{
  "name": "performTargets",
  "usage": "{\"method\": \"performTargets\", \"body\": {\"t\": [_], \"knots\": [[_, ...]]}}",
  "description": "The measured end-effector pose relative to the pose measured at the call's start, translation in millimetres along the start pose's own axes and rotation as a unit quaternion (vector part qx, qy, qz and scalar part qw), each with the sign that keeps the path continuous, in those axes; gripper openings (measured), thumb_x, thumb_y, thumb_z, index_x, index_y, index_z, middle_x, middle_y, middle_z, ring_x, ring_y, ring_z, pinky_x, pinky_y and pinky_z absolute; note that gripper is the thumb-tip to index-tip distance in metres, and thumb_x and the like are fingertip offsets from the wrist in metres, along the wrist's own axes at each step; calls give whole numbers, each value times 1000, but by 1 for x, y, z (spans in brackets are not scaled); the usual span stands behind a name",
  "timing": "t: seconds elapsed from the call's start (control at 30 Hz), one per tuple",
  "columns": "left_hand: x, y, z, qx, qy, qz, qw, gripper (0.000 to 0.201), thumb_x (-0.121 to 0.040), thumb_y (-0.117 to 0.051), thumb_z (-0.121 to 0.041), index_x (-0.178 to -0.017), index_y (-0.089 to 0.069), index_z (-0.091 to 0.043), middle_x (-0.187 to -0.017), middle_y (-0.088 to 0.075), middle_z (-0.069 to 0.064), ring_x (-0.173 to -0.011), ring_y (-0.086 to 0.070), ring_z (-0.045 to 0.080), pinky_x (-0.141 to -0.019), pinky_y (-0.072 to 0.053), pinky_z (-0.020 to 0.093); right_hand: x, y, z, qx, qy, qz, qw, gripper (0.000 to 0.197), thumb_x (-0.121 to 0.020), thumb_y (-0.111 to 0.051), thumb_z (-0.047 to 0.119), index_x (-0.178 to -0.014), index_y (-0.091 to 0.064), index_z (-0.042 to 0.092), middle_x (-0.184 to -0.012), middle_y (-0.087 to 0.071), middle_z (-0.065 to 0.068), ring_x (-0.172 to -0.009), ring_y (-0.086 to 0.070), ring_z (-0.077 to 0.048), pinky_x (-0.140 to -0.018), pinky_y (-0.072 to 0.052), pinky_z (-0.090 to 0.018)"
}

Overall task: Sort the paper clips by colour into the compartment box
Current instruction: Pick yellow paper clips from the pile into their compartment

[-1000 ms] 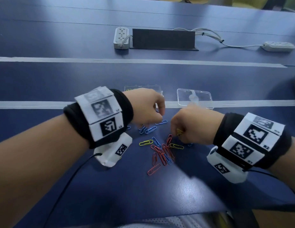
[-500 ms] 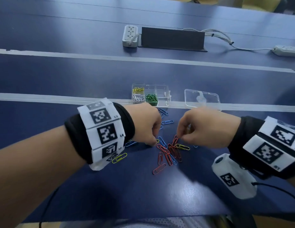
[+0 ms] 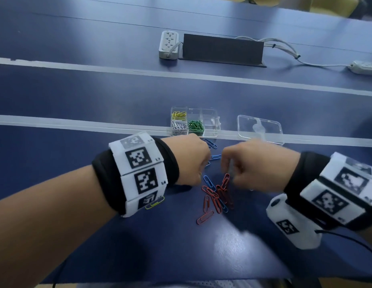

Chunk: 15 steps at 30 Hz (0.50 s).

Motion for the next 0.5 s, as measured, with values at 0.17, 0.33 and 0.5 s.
{"method": "performTargets", "body": {"t": [0.17,0.33,0.5], "knots": [[0,28,38,104,51,-61,991,17,-80,-54,-19,-92,-66,-21,-62,-47,-14,-59,-45,5,-65,-38,21,-36,41,-10,-159,-37,-57,985,20,-74,-56,9,-79,-71,21,-63,-70,2,-55,-61,-1,-68,-54,-21],[-17,52,84,269,161,-144,939,19,-84,-52,-11,-91,-68,-17,-61,-58,-9,-53,-62,14,-61,-52,24,-88,66,0,-290,-51,-74,953,18,-75,-62,2,-88,-72,10,-88,-74,-16,-84,-73,-27,-83,-58,-39],[-31,54,101,307,209,-153,916,32,-81,-59,-7,-111,-60,-19,-95,-68,8,-76,-71,25,-76,-60,38,-120,77,9,-312,-89,-69,943,27,-75,-67,2,-102,-70,1,-78,-71,-7,-60,-70,-11,-68,-60,-27]]}}
Point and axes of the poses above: each hand's wrist, its own x-axis away from the middle knuckle, its own y-axis out of the back of the hand, z = x × y, the point moved 5 cm from there along -x, towards the middle knuckle
